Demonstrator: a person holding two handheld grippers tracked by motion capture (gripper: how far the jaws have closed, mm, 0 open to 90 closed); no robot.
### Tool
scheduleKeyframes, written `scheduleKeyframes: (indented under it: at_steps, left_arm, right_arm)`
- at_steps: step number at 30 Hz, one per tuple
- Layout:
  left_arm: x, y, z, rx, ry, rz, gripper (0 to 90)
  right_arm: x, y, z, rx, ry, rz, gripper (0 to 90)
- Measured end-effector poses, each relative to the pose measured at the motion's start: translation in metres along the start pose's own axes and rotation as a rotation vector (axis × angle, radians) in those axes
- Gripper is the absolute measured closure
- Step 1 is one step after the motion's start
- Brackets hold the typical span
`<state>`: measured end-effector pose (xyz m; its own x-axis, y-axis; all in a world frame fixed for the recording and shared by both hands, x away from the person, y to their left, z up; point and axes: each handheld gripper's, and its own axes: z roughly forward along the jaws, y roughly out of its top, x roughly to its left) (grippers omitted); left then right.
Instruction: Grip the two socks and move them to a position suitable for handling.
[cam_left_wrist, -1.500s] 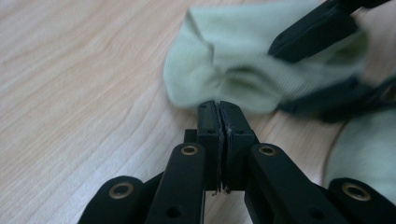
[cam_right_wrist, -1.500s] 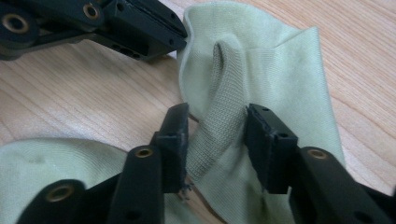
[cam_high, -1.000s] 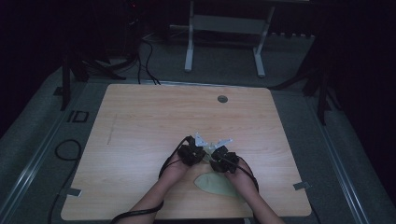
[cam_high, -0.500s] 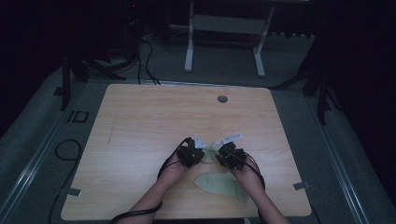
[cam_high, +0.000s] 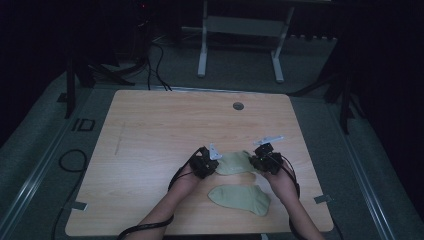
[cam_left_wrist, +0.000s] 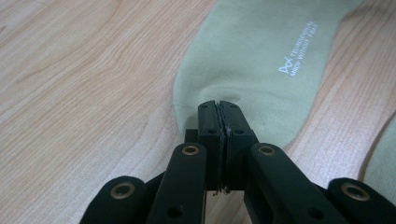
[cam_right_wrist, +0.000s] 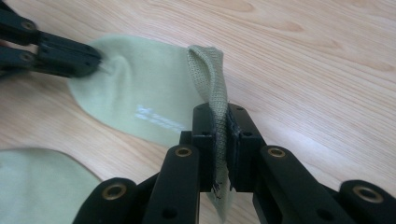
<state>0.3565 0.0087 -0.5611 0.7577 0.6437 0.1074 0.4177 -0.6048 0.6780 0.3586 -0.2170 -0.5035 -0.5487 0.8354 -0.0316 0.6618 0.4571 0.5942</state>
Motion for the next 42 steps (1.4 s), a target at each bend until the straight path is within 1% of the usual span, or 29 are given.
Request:
scheduleKeyframes:
  at_steps: [4,5,7,10,12,14,15,17,18,20,22,23,24,25,26,27,29,31,33,35,37,38,42]
  left_arm:
    - [0.001,0.0,0.0,0.001,0.001,-0.003,87.5]
    - [0.001,0.001,0.0,0.007,0.001,-0.001,87.5]
    - [0.001,0.001,0.0,0.01,0.003,0.003,87.5]
    - [0.001,0.001,0.001,0.007,0.004,0.0,87.5]
    - [0.0,0.002,0.001,0.005,0.004,0.006,87.5]
    - [0.001,0.002,0.001,0.003,0.0,0.003,86.7]
    - [0.001,0.002,0.001,0.001,-0.007,-0.009,85.4]
    - [0.003,0.001,0.0,-0.005,-0.022,-0.029,83.6]
    - [0.003,0.002,0.0,-0.003,-0.024,-0.025,83.6]
    - [0.004,0.003,-0.003,-0.013,-0.03,-0.031,82.8]
    - [0.004,0.005,-0.006,-0.024,-0.029,-0.034,82.8]
    - [0.004,0.005,-0.006,-0.024,-0.029,-0.034,82.8]
    - [0.002,0.006,-0.008,-0.03,-0.039,-0.039,82.8]
    - [0.002,0.007,-0.008,-0.022,-0.041,-0.032,82.9]
    - [0.002,0.007,-0.008,-0.022,-0.041,-0.032,82.9]
    - [0.0,0.007,-0.007,-0.011,-0.04,-0.029,82.9]
    - [-0.001,0.005,-0.004,0.012,-0.039,-0.029,82.9]
    - [-0.001,0.002,-0.001,0.019,-0.048,-0.046,83.0]
    - [0.001,0.0,-0.001,0.007,-0.057,-0.068,83.1]
    - [0.0,0.0,0.0,0.0,-0.044,-0.063,83.2]
    - [-0.002,0.001,0.0,0.001,-0.04,-0.068,83.3]
    - [-0.002,0.002,0.001,0.008,-0.038,-0.062,83.3]
    - [-0.003,0.004,0.001,0.015,-0.034,-0.071,83.2]
  right_arm:
    - [-0.007,-0.002,0.001,0.011,-0.005,0.016,82.6]
    - [-0.011,-0.004,0.002,0.02,-0.007,0.02,82.7]
    - [-0.015,-0.007,0.001,0.009,-0.021,0.021,82.7]
    - [-0.021,-0.01,0.001,0.025,-0.005,0.034,82.6]
    - [-0.024,-0.012,0.003,0.036,-0.002,0.039,81.4]
    - [-0.026,-0.014,0.005,0.049,-0.003,0.047,74.3]
    - [-0.028,-0.015,0.006,0.042,-0.011,0.053,70.2]
    - [-0.032,-0.016,0.004,0.033,-0.017,0.073,66.7]
    - [-0.033,-0.016,0.002,0.021,-0.017,0.081,66.6]
    - [-0.034,-0.014,-0.001,0.006,-0.016,0.08,68.9]
    - [-0.032,-0.013,-0.002,0.0,-0.017,0.066,77.0]
    - [-0.032,-0.013,-0.002,0.0,-0.017,0.066,77.0]
    - [-0.029,-0.012,0.0,0.012,-0.021,0.047,84.7]
    - [-0.027,-0.012,0.003,0.02,-0.018,0.041,86.0]
    - [-0.027,-0.012,0.003,0.02,-0.018,0.041,86.0]
    - [-0.025,-0.013,0.006,0.03,-0.013,0.034,87.0]
    - [-0.023,-0.015,0.015,0.049,-0.025,0.028,87.5]
    - [-0.024,-0.018,0.021,0.059,-0.03,0.031,87.5]
    - [-0.026,-0.021,0.026,0.077,-0.045,0.025,87.5]
    - [-0.029,-0.023,0.031,0.083,-0.059,0.016,87.5]
    - [-0.032,-0.023,0.032,0.078,-0.061,0.025,87.6]
    - [-0.033,-0.022,0.032,0.078,-0.069,0.01,87.6]
    - [-0.036,-0.017,0.036,0.085,-0.077,-0.003,87.6]
